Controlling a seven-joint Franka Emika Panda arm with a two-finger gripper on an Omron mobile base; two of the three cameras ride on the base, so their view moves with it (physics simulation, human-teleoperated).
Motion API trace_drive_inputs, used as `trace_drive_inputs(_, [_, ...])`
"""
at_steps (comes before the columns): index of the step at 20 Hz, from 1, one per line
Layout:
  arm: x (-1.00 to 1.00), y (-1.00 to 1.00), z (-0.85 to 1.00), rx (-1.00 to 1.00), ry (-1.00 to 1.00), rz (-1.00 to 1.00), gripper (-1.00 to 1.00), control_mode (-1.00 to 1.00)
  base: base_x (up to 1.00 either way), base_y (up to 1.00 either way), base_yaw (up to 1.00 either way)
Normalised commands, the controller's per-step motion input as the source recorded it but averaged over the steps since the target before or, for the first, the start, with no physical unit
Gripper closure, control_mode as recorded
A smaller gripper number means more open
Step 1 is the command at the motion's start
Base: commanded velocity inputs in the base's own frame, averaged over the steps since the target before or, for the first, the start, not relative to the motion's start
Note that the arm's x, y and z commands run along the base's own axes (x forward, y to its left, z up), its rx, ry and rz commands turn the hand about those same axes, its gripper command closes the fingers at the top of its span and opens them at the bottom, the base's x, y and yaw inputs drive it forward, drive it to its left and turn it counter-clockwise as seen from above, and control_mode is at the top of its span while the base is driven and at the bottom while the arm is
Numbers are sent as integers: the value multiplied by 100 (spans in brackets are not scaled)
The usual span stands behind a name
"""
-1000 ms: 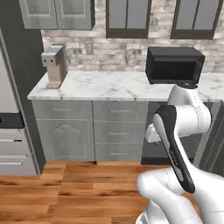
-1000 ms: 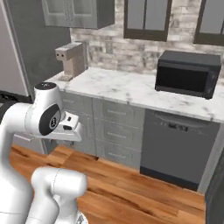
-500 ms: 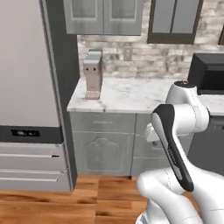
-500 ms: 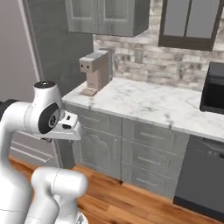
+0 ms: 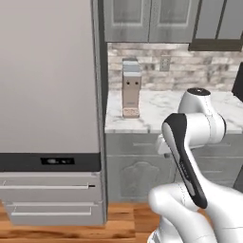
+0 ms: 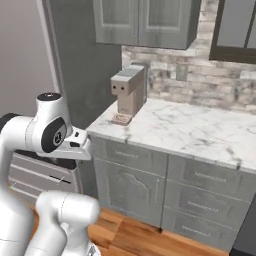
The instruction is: Navigate to the coffee machine.
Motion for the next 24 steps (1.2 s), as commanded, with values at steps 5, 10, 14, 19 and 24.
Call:
trace_drive_inputs(5, [0,0,0,0,0,0,-100,100,56,28,-16])
trace_drive_inputs(10, [0,0,0,0,0,0,-100,100,52,11,-16])
trace_drive_inputs(14, [0,0,0,0,0,0,-100,100,59,9,-14])
trace_drive_inputs(19, [0,0,0,0,0,0,-100,100,63,24,-13])
trace_drive_inputs(24, [0,0,0,0,0,0,-100,100,57,38,-14])
